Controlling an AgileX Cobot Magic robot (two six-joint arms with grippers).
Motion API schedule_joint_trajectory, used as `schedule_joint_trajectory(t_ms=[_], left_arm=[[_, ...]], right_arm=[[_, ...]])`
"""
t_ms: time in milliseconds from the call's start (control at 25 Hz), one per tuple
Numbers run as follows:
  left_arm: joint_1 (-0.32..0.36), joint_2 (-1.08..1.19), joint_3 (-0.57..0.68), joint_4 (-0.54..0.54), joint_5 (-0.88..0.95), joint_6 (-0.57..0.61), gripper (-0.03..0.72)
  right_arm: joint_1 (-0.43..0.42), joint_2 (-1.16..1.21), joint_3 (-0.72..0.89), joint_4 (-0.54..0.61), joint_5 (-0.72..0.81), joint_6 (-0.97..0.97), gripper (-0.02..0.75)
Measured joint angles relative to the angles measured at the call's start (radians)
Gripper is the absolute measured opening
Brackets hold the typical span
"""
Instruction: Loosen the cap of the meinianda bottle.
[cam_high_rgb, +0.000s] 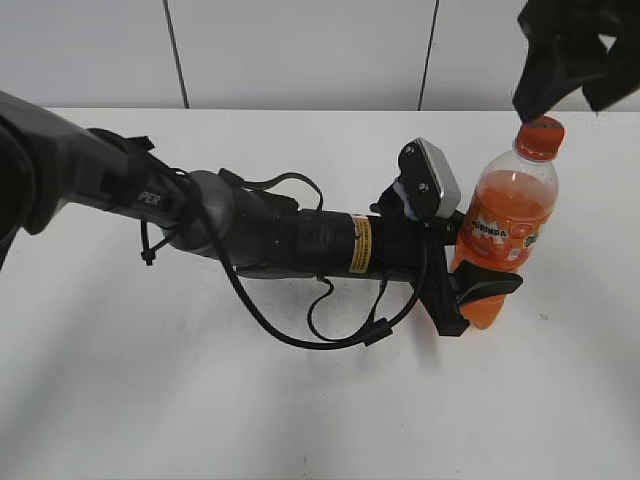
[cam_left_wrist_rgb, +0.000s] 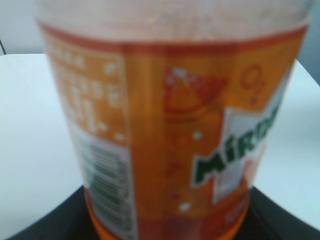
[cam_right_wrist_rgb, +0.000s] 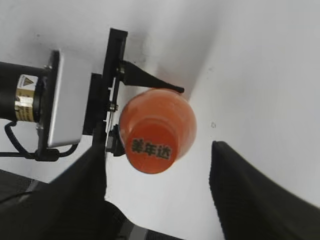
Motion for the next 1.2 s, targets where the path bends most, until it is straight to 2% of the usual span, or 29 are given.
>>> schedule_joint_trajectory(t_ms=[160,520,600,680,760,880,1000,1040,1120,1200], left_arm=[[0.000,0.000,0.000,0.000,0.000,0.000,0.403],[0.000,0.000,0.000,0.000,-0.002,-0.002,0.403],[0.000,0.000,0.000,0.000,-0.001,-0.002,0.403],[0.000,0.000,0.000,0.000,-0.001,-0.002,0.403],[0.000,0.000,0.000,0.000,-0.001,-0.002,0.403],[0.000,0.000,0.000,0.000,-0.001,-0.002,0.403],[0.000,0.000,0.000,0.001,-0.002,0.001,0.403],[0.000,0.000,0.000,0.001,-0.002,0.001,0.403],[0.000,0.000,0.000,0.002,-0.002,0.002,0.403],[0.000,0.000,0.000,0.002,-0.001,0.003,0.403]], right_arm=[[0.000,0.000,0.038,-0.005,-0.002,0.026,0.445],[0.000,0.043,0.039,0.000,-0.020,0.029,0.419],[0.000,0.043,0.039,0.009,-0.019,0.020,0.368],[0.000,0.043,0.039,0.011,-0.015,0.001,0.274],[0.000,0.043,0.039,0.012,-0.015,-0.057,0.263],[0.000,0.043,0.039,0.015,-0.016,-0.259,0.263],[0.000,0.043,0.039,0.018,-0.015,-0.662,0.263],[0.000,0.042,0.039,0.014,-0.015,-0.854,0.263],[0.000,0.041,0.039,0.005,-0.014,-1.076,0.263],[0.000,0.041,0.039,-0.002,-0.016,-1.167,0.263]])
